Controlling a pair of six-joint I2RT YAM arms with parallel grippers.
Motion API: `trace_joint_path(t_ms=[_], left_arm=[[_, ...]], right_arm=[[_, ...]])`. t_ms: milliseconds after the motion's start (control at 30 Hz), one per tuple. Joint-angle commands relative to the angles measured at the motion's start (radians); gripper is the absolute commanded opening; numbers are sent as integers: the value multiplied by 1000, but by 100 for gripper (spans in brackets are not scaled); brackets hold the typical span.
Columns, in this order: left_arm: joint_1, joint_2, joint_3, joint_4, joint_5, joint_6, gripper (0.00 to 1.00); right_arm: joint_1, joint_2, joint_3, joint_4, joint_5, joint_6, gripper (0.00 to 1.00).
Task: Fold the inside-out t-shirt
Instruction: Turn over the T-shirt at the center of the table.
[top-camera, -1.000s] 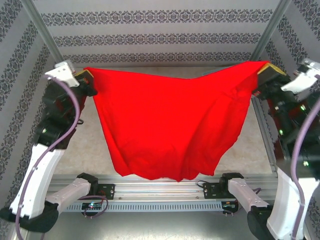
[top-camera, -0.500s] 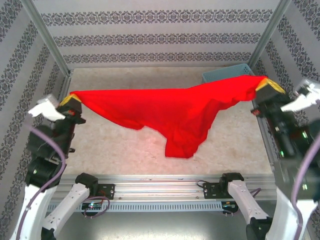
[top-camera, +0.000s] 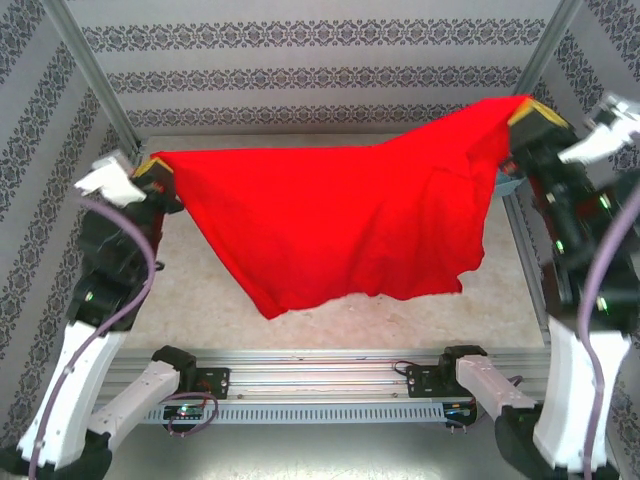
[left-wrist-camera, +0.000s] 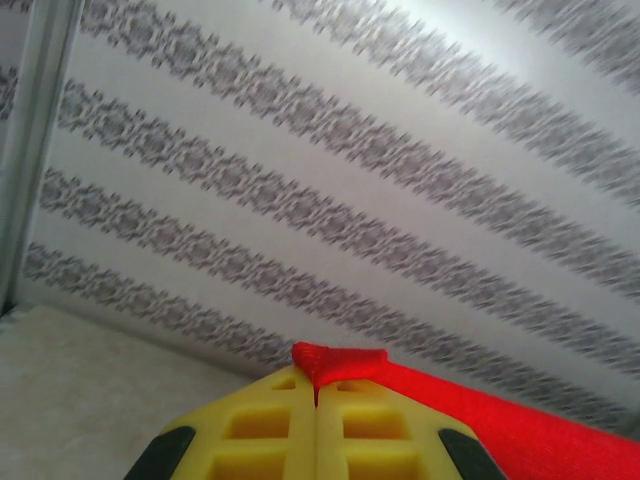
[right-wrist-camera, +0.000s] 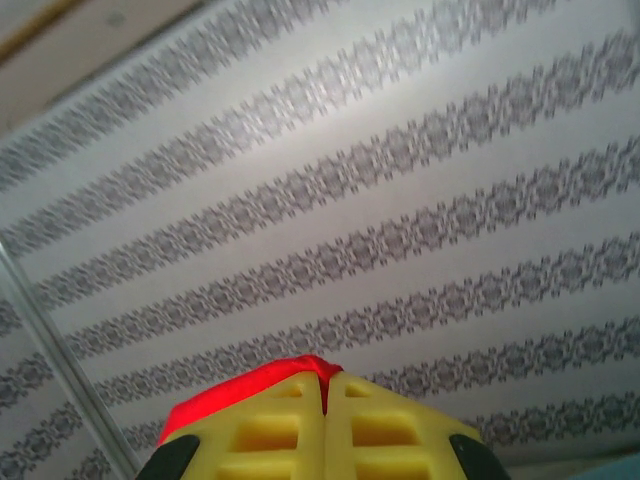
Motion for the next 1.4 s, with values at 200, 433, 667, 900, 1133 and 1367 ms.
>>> trace_joint_path(t_ms=[200, 433, 667, 900, 1133, 1367], left_arm=[[32, 510, 121, -88, -258, 44, 0], [84, 953, 375, -207, -241, 43, 1], [149, 1345, 882, -577, -126, 17, 58], [122, 1042, 504, -498, 21, -83, 83], [-20, 706, -18, -399, 78, -177, 82], [-92, 600, -307, -278, 221, -248, 82]], right_arm=[[184, 401, -72, 86, 109, -56, 0], [243, 803, 68, 95, 160, -54, 0], [226, 1212, 588, -183, 217, -65, 56], [242, 984, 282, -160, 246, -84, 72], [241, 565, -414, -29, 191, 30, 74], [237, 372, -841, -78, 182, 116, 76]])
